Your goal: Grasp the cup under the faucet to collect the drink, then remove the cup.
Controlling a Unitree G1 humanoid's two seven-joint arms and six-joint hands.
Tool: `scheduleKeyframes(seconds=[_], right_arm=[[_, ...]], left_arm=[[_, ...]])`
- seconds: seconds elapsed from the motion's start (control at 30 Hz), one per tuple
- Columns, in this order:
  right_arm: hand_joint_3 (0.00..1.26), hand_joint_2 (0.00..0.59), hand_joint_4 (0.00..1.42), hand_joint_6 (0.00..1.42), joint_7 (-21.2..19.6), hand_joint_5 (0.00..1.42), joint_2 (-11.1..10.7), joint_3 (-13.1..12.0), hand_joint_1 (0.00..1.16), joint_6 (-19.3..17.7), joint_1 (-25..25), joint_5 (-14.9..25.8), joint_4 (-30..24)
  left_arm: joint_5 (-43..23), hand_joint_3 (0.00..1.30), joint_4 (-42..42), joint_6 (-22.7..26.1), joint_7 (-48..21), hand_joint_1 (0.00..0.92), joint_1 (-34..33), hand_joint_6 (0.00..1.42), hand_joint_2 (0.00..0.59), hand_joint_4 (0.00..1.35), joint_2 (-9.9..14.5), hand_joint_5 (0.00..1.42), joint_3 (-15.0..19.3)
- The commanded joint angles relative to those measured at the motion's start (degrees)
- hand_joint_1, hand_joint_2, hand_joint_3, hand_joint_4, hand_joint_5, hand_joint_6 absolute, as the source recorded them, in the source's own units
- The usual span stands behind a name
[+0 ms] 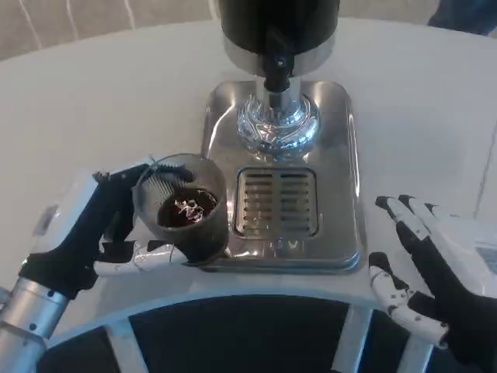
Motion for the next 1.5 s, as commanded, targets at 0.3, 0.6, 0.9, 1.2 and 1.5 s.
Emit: scheduleKeyframes(seconds=[0.3,0.6,0.9,1.2,1.5], right_arm=[[0.04,0.577,0.00,0.00,-1.3,0.00,-1.9,0.4,0.12,-1.8,0.6,2.4,-1.4],[0.03,0.585,0.00,0.00,-0.3,0.00,-2.7,2.1,0.12,-3.2,0.5,1.8,-2.8],[0.02,0.585,0.00,0.00,1.1,0.00,-3.1,4.1,0.13,-5.0,1.7,1.5,-4.9],[0.01,0.586,0.00,0.00,1.7,0.00,-1.9,7.5,0.14,-6.9,4.3,-0.6,-6.0],[0.00,0.586,0.00,0.00,2.4,0.00,0.0,10.1,0.15,-8.7,5.4,-3.8,-6.1]], left_arm=[[-8.3,0.98,-13.5,-2.1,-9.1,0.558,10.3,1.42,0.093,1.15,3.3,1.40,5.9],[-11.5,0.98,-21.2,-0.2,-13.7,0.558,15.7,1.42,0.087,1.15,2.7,1.40,8.7],[-13.8,0.99,-24.5,0.9,-16.6,0.565,18.6,1.42,0.083,1.15,2.5,1.40,11.2],[-15.0,0.99,-27.1,1.0,-18.8,0.567,20.7,1.42,0.081,1.15,2.3,1.40,12.6],[-14.4,0.99,-27.4,1.2,-20.1,0.564,19.5,1.42,0.079,1.15,1.3,1.40,12.4]])
